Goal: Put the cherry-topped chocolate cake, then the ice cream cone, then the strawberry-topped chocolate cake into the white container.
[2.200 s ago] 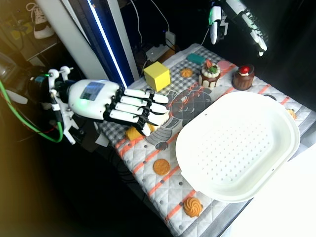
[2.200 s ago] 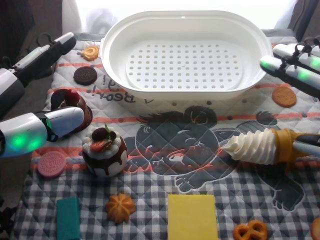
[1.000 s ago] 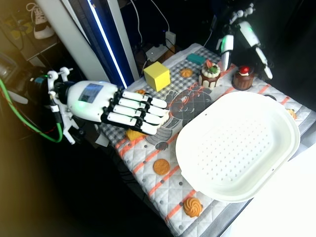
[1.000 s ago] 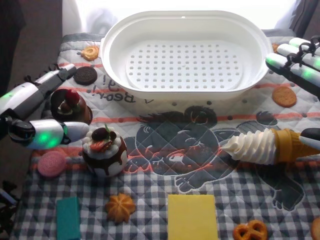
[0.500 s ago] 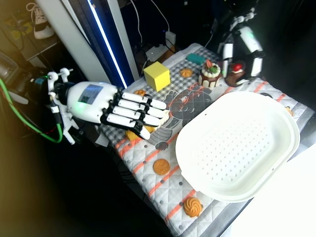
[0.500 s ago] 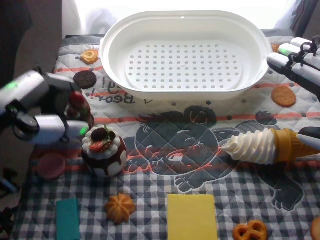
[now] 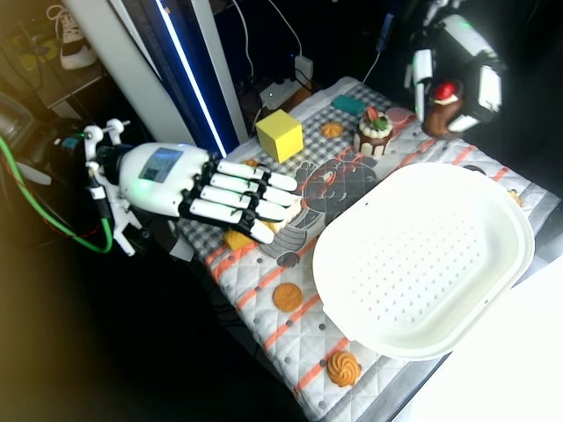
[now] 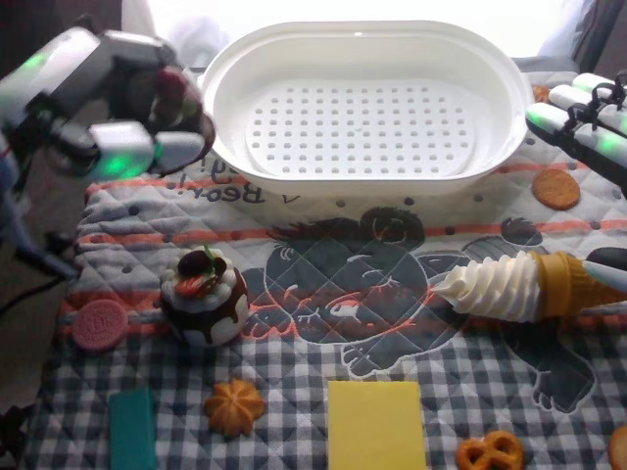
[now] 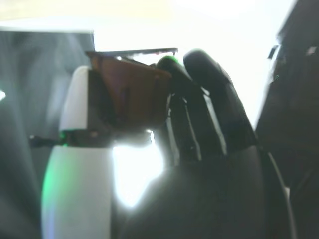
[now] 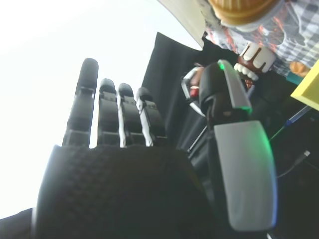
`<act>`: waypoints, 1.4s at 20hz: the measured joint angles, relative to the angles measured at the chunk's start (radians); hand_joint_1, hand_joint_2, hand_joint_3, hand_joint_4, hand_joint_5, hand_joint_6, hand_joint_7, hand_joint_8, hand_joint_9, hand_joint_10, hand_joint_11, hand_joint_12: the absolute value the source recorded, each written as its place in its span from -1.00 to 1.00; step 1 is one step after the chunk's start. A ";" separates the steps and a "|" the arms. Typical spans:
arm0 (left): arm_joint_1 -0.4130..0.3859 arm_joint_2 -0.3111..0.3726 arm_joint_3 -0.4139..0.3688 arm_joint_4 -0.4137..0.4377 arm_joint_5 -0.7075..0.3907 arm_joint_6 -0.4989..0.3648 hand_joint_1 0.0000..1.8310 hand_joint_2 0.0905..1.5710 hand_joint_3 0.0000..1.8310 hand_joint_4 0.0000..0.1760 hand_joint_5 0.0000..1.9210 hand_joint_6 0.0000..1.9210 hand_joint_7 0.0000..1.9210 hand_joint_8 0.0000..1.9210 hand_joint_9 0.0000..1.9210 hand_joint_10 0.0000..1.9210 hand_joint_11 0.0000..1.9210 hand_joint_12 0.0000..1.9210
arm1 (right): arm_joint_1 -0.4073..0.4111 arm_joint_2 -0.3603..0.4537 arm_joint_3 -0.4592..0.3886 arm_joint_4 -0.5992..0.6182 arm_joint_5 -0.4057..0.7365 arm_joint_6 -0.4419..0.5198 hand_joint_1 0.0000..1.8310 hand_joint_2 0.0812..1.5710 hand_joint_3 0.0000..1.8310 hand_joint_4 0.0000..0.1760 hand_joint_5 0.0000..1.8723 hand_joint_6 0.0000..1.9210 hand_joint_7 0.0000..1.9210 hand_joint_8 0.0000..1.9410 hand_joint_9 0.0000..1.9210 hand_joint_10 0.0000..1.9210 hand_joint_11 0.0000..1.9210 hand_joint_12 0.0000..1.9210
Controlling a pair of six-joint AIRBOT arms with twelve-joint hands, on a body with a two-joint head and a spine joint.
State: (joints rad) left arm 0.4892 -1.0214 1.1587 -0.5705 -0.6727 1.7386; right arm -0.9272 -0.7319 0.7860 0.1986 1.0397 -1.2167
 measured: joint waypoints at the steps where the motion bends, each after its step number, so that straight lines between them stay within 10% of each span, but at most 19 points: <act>1: -0.039 -0.029 0.036 0.005 0.043 0.000 0.45 0.50 -1.00 -1.00 -0.11 0.22 -0.18 0.37 -0.30 0.56 -0.61 0.80 | 0.000 0.000 0.000 0.003 0.001 0.002 -0.26 0.58 -1.00 -1.00 -1.00 -1.00 -1.00 -1.00 -1.00 -1.00 -1.00 -0.20; 4: -0.100 -0.121 0.138 0.007 0.126 -0.004 0.31 0.52 -1.00 -1.00 -0.17 0.37 -0.19 0.35 -0.35 0.25 -0.62 0.69 | -0.023 -0.002 -0.001 -0.010 0.007 0.011 -0.32 0.57 -1.00 -1.00 -1.00 -1.00 -1.00 -1.00 -1.00 -1.00 -1.00 0.07; 5: -0.102 -0.143 0.167 -0.004 0.161 -0.004 0.43 0.52 -1.00 -1.00 -0.18 0.40 -0.21 0.36 -0.32 0.46 -0.60 0.69 | -0.026 -0.009 0.004 -0.008 0.001 0.011 -0.32 0.57 -1.00 -1.00 -1.00 -1.00 -1.00 -1.00 -1.00 -1.00 -1.00 0.05; 8: -0.119 -0.200 0.264 -0.045 0.284 -0.001 0.25 0.57 -1.00 -0.80 -0.23 0.39 -0.28 0.51 -0.49 0.25 -0.74 0.88 | -0.025 -0.016 0.006 0.002 -0.003 0.029 -0.29 0.57 -1.00 -1.00 -1.00 -1.00 -1.00 -1.00 -1.00 -1.00 -1.00 -0.22; 10: -0.129 -0.229 0.304 -0.059 0.301 0.000 0.25 0.60 -1.00 -1.00 -0.39 0.51 -0.19 0.48 -0.62 0.17 -0.97 0.79 | -0.025 -0.017 0.006 -0.012 0.003 0.036 -0.25 0.58 -1.00 -1.00 -1.00 -1.00 -1.00 -1.00 -1.00 -1.00 -1.00 -0.15; 13: -0.130 -0.244 0.312 -0.066 0.327 0.000 0.09 0.41 -1.00 -1.00 -0.81 -0.38 -0.75 -0.48 -0.87 -0.10 -1.00 0.71 | -0.025 -0.017 0.008 -0.012 0.002 0.039 -0.22 0.58 -1.00 -1.00 -1.00 -1.00 -1.00 -1.00 -1.00 -1.00 -1.00 -0.11; 15: -0.130 -0.248 0.311 -0.066 0.341 -0.002 -0.02 0.32 -1.00 -0.29 -0.93 -0.66 -0.93 -0.89 -1.00 -0.59 -1.00 0.46 | -0.025 -0.017 0.013 -0.012 0.003 0.050 -0.21 0.57 -1.00 -1.00 -1.00 -1.00 -1.00 -1.00 -1.00 -1.00 -1.00 0.00; 18: -0.125 -0.240 0.290 -0.064 0.320 -0.004 -0.19 0.20 -1.00 0.45 -0.98 -0.95 -1.00 -1.00 -1.00 -1.00 -1.00 -0.89 | -0.025 -0.020 0.014 -0.029 0.003 0.074 -0.32 0.53 -1.00 -1.00 -1.00 -1.00 -1.00 -1.00 -0.96 -0.98 -1.00 0.05; 21: -0.111 -0.194 0.221 -0.034 0.285 -0.004 -0.14 0.21 -1.00 0.79 -1.00 -1.00 -1.00 -1.00 -1.00 -1.00 -1.00 -1.00 | -0.025 -0.028 0.025 -0.061 0.000 0.116 -0.19 0.51 -1.00 -0.79 -1.00 -1.00 -1.00 -1.00 -0.94 -0.97 -1.00 0.11; 23: -0.101 -0.155 0.185 0.030 0.253 -0.056 -0.14 0.29 -0.97 -0.22 -1.00 -1.00 -1.00 -1.00 -1.00 -1.00 -1.00 -1.00 | -0.025 -0.029 0.028 -0.058 -0.006 0.120 -0.17 0.51 -1.00 -1.00 -1.00 -1.00 -1.00 -1.00 -0.93 -0.95 -1.00 0.29; 24: -0.080 -0.109 0.146 0.089 0.206 -0.154 -0.26 0.25 -0.99 0.95 -1.00 -1.00 -1.00 -1.00 -1.00 -1.00 -1.00 -1.00 | -0.025 -0.037 0.037 -0.061 -0.006 0.132 -0.17 0.49 -1.00 -1.00 -1.00 -1.00 -0.98 -1.00 -0.91 -0.93 -1.00 0.23; 28: 0.001 0.016 0.003 0.168 0.009 -0.252 -0.24 0.43 -0.98 1.00 -1.00 -1.00 -1.00 -1.00 -1.00 -1.00 -1.00 -1.00 | -0.025 -0.068 0.050 -0.067 -0.046 0.148 -0.31 0.49 -1.00 -0.90 -1.00 -1.00 -0.97 -1.00 -1.00 -0.62 -1.00 0.62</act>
State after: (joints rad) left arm 0.4904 -1.0050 1.1614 -0.4026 -0.6640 1.4868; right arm -0.9524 -0.7998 0.8364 0.1318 0.9936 -1.0691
